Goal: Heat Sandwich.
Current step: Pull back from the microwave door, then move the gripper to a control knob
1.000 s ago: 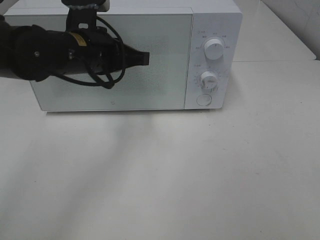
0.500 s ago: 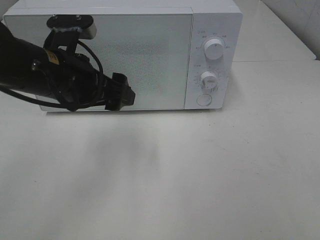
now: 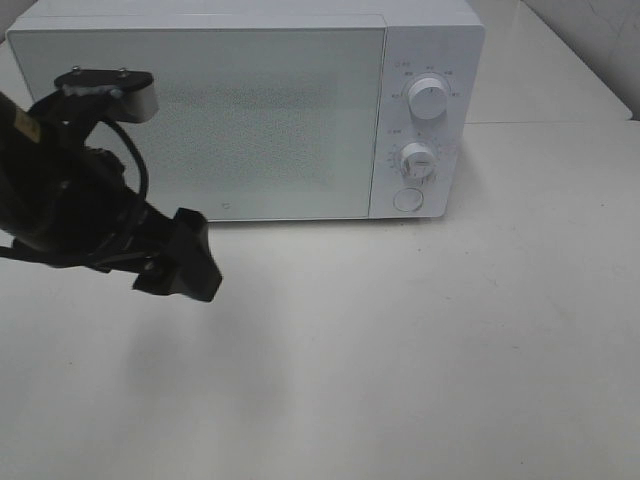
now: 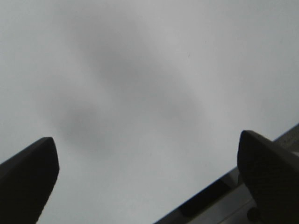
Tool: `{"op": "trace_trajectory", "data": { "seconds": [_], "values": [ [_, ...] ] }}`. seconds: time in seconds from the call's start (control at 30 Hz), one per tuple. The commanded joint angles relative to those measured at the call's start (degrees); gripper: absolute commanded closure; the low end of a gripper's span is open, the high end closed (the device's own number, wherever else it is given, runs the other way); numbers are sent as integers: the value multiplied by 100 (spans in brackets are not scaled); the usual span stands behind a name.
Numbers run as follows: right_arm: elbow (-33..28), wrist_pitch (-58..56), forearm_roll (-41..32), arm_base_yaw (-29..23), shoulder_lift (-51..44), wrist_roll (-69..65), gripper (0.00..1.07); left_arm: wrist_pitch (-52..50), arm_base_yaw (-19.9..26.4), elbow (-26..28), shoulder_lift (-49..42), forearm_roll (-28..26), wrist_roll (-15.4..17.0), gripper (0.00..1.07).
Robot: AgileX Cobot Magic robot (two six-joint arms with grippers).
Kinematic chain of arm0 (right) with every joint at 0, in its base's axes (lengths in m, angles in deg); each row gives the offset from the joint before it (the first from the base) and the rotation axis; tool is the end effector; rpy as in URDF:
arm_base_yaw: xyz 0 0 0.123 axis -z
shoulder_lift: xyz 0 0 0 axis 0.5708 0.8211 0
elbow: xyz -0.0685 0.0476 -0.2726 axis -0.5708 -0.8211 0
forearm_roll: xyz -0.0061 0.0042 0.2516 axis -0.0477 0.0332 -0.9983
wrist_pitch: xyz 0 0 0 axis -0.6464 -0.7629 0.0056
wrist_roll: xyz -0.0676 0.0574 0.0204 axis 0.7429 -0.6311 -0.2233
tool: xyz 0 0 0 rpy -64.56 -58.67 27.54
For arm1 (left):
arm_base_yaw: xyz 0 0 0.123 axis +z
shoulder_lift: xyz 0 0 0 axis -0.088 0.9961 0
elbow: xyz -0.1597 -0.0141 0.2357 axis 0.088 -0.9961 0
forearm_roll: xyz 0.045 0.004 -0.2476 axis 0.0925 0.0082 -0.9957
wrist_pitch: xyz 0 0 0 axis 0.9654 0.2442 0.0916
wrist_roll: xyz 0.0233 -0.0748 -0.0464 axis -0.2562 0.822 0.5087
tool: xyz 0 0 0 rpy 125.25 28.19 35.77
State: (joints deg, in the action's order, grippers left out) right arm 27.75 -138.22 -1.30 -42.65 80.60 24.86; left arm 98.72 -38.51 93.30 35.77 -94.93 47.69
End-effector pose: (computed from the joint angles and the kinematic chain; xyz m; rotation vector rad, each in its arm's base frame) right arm -0.0027 -0.0061 0.2817 -0.0723 1.9864 0.0428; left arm 0.2228 -0.1644 0.2306 0.6614 2.7061 -0.4096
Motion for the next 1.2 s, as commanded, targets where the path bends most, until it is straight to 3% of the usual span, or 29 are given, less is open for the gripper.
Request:
{"op": "trace_trajectory", "data": {
  "seconds": [0.03,0.1,0.2,0.3,0.37,0.4,0.53,0.77,0.97,1.2],
  "values": [
    [-17,69,-11,40,-155,40,31,854,367,0,-235,52,46,7],
    [-17,69,-11,40,-155,40,31,1003,521,0,-309,92,34,7],
    [-17,69,-11,40,-155,40,31,1541,1203,0,-613,292,0,8],
    [-17,69,-11,40,-155,40,31,1707,1558,0,-773,413,0,8],
    [-17,69,-11,40,-155,40,31,1977,2137,0,-1003,647,0,8],
    [-17,69,-11,40,-155,40,31,1977,2137,0,-1003,647,0,8],
    [-17,69,-11,40,-155,40,31,2447,2859,0,-1415,751,23,8],
    [-17,69,-11,40,-155,40,31,2762,3123,-201,-2131,716,0,8],
    [-17,69,-11,40,-155,40,31,2853,3123,-796,-3323,756,-11,8],
    [-17,69,-11,40,-155,40,31,2785,3111,-1089,-4498,751,-344,8]
  ]
}}
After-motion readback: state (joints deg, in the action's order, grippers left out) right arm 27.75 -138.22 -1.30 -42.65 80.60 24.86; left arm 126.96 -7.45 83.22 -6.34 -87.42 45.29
